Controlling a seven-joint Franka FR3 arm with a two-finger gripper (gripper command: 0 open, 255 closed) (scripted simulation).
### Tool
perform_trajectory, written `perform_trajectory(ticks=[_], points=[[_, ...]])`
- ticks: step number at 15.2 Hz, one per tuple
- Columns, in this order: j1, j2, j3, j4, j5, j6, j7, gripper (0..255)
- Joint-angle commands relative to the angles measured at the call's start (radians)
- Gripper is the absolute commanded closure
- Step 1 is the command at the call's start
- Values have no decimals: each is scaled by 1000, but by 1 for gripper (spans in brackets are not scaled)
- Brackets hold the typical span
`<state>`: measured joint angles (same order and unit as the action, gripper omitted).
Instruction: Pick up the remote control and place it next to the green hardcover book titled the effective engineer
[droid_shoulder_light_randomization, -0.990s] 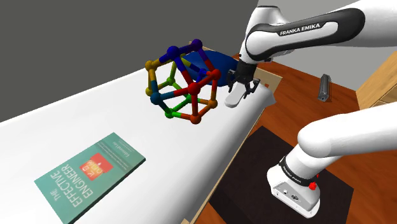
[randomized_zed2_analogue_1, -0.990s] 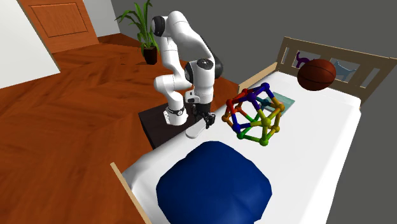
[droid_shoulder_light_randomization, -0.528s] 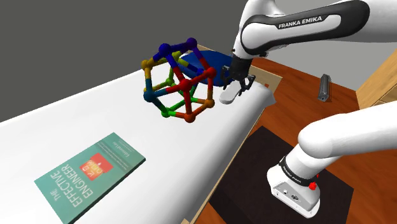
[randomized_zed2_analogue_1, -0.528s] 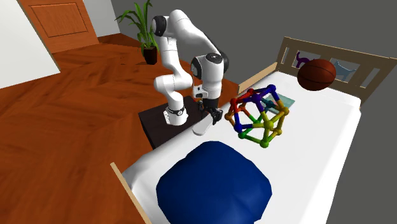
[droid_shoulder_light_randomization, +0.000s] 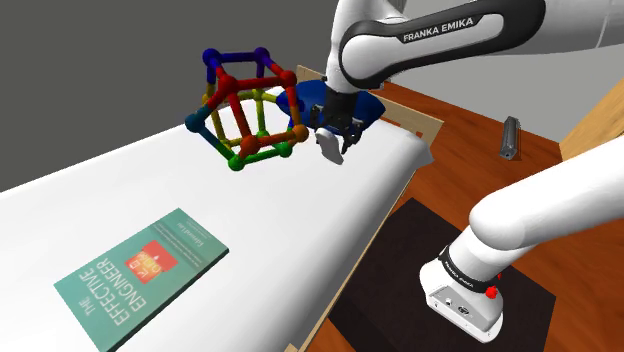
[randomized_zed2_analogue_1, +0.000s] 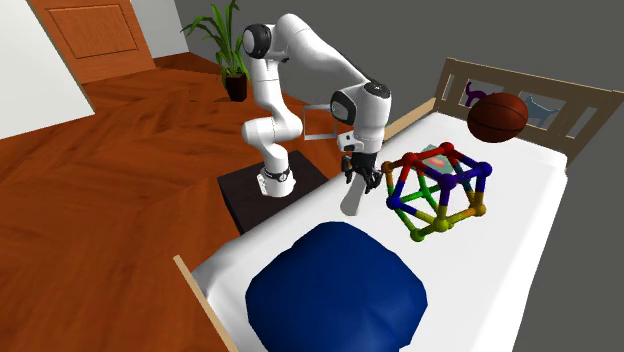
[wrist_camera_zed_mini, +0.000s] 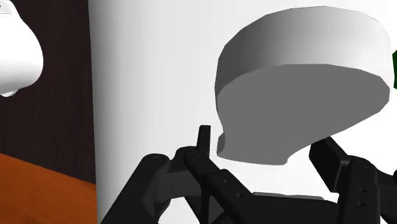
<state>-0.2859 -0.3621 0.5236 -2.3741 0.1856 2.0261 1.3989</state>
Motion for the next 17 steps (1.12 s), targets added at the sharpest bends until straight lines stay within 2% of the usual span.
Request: perform_trajectory(ticks=[1,6,10,13,17], points=[[3,57,45,60,-14,6,64,255],[10,216,148,209,-91,5,226,255],[34,370,215,349,-197,-14,370,255],[80,499,243,469,-293,-44,480,255],[185,674,243,655,-415,-107,604,255]])
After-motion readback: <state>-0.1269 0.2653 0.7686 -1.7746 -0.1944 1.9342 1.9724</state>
